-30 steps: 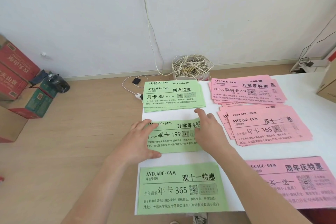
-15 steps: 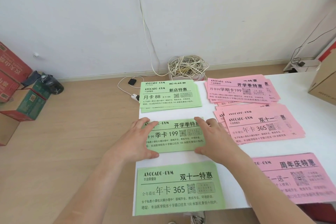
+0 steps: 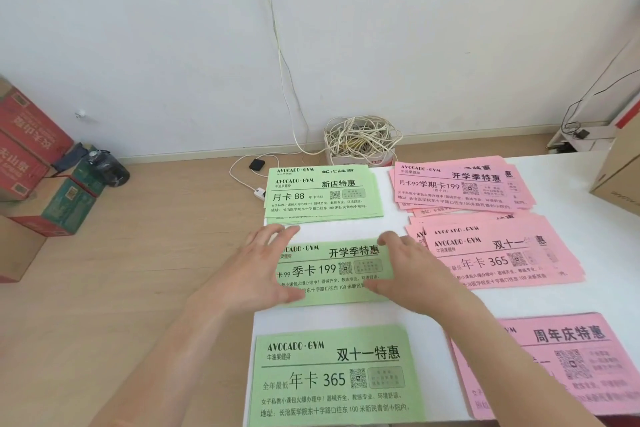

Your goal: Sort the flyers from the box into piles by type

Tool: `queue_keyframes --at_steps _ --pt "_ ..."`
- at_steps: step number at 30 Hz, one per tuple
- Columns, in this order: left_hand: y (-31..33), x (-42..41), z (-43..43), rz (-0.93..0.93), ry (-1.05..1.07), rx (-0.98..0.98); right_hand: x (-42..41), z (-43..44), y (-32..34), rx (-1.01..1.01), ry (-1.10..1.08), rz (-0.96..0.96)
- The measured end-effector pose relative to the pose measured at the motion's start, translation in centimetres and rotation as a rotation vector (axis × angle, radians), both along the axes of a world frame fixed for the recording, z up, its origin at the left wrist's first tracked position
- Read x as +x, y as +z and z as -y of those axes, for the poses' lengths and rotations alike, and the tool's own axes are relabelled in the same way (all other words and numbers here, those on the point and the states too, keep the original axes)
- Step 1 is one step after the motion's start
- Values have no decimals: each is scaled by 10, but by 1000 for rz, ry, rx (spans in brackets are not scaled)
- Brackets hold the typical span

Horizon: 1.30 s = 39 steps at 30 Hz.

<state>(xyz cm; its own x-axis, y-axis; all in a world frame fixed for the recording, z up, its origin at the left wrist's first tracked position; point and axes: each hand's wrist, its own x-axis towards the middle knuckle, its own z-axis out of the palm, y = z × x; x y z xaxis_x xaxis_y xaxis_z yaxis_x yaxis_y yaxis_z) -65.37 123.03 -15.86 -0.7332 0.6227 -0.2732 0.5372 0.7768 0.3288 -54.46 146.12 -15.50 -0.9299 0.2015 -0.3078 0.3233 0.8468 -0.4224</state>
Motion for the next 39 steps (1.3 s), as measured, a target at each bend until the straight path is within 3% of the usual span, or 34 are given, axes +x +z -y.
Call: queue_keyframes --at_steps 5,10,14,20,24,26,29,33,39 --pt "20 -36 -16 -111 336 340 -45 -20 14 -219 -194 -126" --pt "-1 -76 -31 118 637 348 -95 -20 2 -104 -203 -52" --pt "-28 -100 -33 370 797 473 -114 -13 -13 39 -224 -72" --pt "-37 -106 -15 457 984 654 -110 17 -30 -122 -301 -170" --pt "-27 -104 -1 222 868 660 -112 19 -28 -325 -417 -197" --pt "-16 -100 -2 202 808 825 -116 12 -19 -465 -463 -226" --pt "4 -96 -9 250 685 1059 -120 3 3 -745 -505 -423" --pt "9 -104 -18 264 603 1198 -116 -9 13 -591 -492 -722" --pt "-28 -104 -27 362 581 1015 -102 -2 -19 -466 -415 -556"
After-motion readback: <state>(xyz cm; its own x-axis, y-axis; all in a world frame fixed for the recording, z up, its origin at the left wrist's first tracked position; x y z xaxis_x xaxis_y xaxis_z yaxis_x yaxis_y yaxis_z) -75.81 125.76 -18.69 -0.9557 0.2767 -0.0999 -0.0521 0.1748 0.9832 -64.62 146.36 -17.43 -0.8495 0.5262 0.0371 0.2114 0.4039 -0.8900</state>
